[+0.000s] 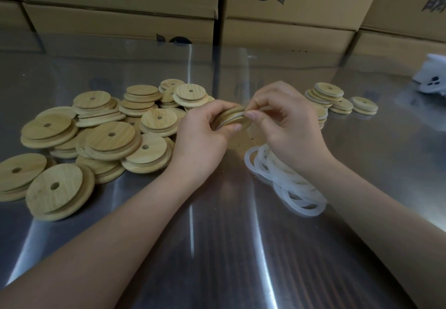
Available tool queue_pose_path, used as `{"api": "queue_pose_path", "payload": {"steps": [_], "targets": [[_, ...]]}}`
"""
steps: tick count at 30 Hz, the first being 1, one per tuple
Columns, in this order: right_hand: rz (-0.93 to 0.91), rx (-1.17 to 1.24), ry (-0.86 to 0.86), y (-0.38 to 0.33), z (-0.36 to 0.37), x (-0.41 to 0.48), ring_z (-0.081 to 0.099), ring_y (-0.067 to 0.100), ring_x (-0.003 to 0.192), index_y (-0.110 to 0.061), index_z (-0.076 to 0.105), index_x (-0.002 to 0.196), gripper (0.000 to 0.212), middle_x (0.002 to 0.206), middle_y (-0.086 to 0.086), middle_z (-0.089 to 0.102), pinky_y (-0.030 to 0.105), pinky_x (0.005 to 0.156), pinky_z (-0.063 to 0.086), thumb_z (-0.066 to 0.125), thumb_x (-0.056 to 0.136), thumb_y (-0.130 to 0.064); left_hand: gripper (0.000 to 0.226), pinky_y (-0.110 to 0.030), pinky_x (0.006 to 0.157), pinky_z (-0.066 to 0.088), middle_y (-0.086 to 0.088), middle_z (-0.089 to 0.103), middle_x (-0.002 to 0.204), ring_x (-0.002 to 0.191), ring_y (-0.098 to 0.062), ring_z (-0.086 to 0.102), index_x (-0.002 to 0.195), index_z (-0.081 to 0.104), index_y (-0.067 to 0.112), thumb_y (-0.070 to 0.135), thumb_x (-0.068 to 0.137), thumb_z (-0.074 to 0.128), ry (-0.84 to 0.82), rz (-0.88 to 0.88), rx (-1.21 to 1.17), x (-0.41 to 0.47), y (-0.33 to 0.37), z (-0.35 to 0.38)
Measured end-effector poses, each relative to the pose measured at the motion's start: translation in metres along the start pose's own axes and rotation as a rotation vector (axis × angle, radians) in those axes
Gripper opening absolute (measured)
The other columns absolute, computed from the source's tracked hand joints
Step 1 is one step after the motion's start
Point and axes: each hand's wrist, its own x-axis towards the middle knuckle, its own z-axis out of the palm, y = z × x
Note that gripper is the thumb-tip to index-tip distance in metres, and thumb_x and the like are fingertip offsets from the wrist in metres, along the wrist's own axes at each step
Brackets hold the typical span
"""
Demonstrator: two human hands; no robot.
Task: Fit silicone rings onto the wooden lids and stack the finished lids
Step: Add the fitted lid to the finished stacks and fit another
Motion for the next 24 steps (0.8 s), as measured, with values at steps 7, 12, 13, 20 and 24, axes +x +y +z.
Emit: {"api": "queue_pose_path", "payload": {"steps": [7,12,13,20,24], "targets": [[0.02,0.0,-0.019,0.0002,-0.002,0.0011,0.058,0.016,0.083,-0.004,0.071,0.079,0.005,0.087,0.007,0.062,0.029,0.072,0.049,0.071,0.082,-0.001,0.025,-0.036,0.088,0.054,0.014,0.069,0.088,0.09,-0.006,0.066,0.097,0.069,0.028,0.007,0.084,0.072,0.003,0.004,0.005,-0.0009,0.0003,0.0009],[0.043,0.02,-0.043,0.0005,-0.0042,0.0023,0.061,0.018,0.084,-0.004,0.072,0.08,0.003,0.087,0.008,0.064,0.026,0.072,0.05,0.073,0.082,-0.002,0.031,-0.031,0.088,0.054,0.016,0.068,0.086,0.089,-0.003,0.065,0.094,0.067,0.035,0.006,0.084,0.072,0.011,0.01,0.001,-0.0014,-0.0016,0.0013],[0.047,0.023,-0.048,0.0003,-0.0048,0.0025,0.061,0.018,0.084,-0.004,0.072,0.08,0.003,0.087,0.008,0.064,0.026,0.072,0.05,0.073,0.082,-0.002,0.031,-0.03,0.088,0.054,0.017,0.069,0.087,0.089,-0.002,0.065,0.094,0.067,0.035,0.006,0.084,0.072,0.012,0.011,0.002,-0.0016,-0.0019,0.0016],[0.097,0.049,-0.085,-0.0013,-0.0075,0.0036,0.063,0.019,0.086,-0.004,0.074,0.08,0.002,0.089,0.01,0.066,0.022,0.072,0.05,0.075,0.082,-0.004,0.028,-0.03,0.087,0.054,0.016,0.069,0.088,0.09,-0.002,0.065,0.096,0.069,0.032,0.006,0.084,0.072,0.008,0.006,-0.001,-0.0024,-0.002,0.0014],[0.132,0.082,-0.1,-0.0012,-0.0087,0.0046,0.063,0.016,0.087,-0.007,0.074,0.081,0.002,0.091,0.008,0.066,0.02,0.074,0.05,0.075,0.082,-0.006,0.026,-0.034,0.09,0.054,0.013,0.07,0.091,0.092,-0.006,0.066,0.098,0.07,0.027,0.006,0.084,0.072,0.016,0.0,-0.016,-0.0026,-0.002,0.0019]]}}
